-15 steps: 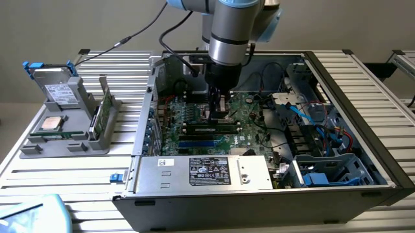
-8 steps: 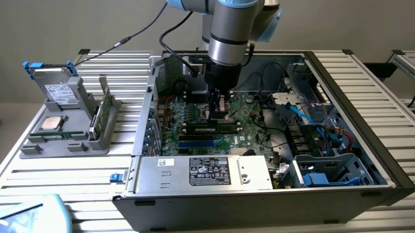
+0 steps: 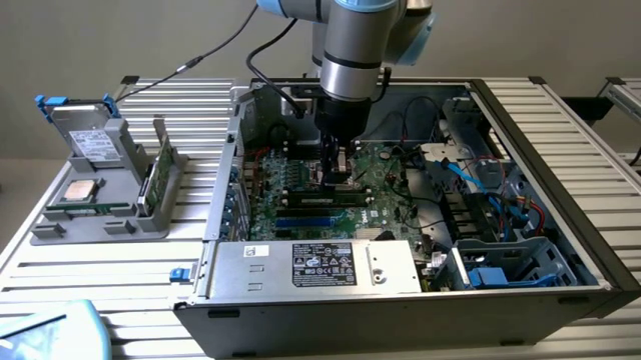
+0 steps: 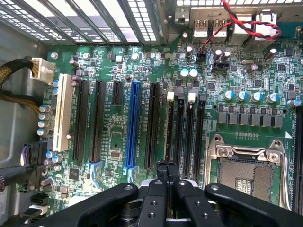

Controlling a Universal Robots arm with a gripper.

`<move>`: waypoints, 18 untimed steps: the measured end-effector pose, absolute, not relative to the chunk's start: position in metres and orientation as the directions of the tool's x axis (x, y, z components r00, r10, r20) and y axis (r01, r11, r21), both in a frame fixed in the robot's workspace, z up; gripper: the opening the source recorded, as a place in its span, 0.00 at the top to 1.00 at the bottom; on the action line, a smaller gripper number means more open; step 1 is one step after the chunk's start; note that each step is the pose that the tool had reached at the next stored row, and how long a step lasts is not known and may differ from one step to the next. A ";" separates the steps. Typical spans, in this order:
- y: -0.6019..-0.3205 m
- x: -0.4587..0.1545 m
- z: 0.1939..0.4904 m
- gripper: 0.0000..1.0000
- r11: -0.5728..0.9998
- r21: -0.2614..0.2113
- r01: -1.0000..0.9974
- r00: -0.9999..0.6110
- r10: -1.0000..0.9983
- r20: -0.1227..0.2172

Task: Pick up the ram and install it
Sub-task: 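Press down the ram until it locks into place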

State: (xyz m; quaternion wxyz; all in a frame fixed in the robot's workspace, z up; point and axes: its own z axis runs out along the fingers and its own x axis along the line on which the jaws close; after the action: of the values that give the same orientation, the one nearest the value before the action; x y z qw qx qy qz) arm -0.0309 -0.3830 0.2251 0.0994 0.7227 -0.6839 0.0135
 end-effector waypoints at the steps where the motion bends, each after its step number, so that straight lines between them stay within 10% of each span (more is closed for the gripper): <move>1: -0.383 -0.031 0.225 0.90 -0.045 0.125 -0.991 0.064 -0.986 0.156; 18: -0.382 -0.031 0.224 0.90 -0.045 0.123 -0.991 0.064 -0.985 0.157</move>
State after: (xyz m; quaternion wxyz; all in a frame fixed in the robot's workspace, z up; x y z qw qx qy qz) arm -0.0311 -0.3818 0.2236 0.0994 0.7225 -0.6840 0.0148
